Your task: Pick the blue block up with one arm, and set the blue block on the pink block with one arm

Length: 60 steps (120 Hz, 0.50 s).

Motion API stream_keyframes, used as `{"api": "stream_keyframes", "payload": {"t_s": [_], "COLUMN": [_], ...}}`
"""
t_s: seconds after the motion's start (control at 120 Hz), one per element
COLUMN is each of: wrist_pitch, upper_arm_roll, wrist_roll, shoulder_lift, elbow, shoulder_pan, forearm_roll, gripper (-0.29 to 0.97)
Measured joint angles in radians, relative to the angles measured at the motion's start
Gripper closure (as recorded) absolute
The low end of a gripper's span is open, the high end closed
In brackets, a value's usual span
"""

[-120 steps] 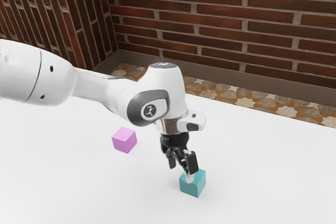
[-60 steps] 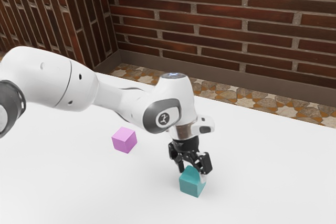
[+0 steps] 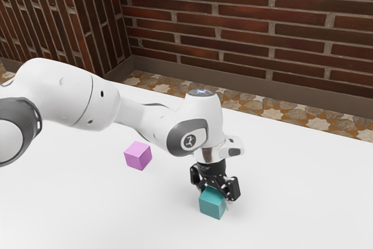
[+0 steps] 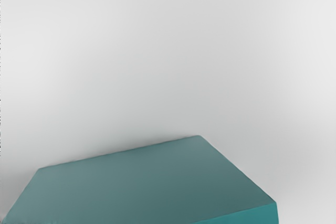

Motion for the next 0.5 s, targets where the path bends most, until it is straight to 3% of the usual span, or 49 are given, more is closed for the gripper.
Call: {"api": "stream_keyframes", "payload": {"t_s": [0.5], "wrist_pitch": [0.000], "upper_arm_roll": [0.018], "wrist_roll": [-0.060], "shoulder_lift": [-0.011], "elbow": [-0.006], "shoulder_pan": [-0.018], "forearm_roll": [0.001], "gripper": [0.22]}}
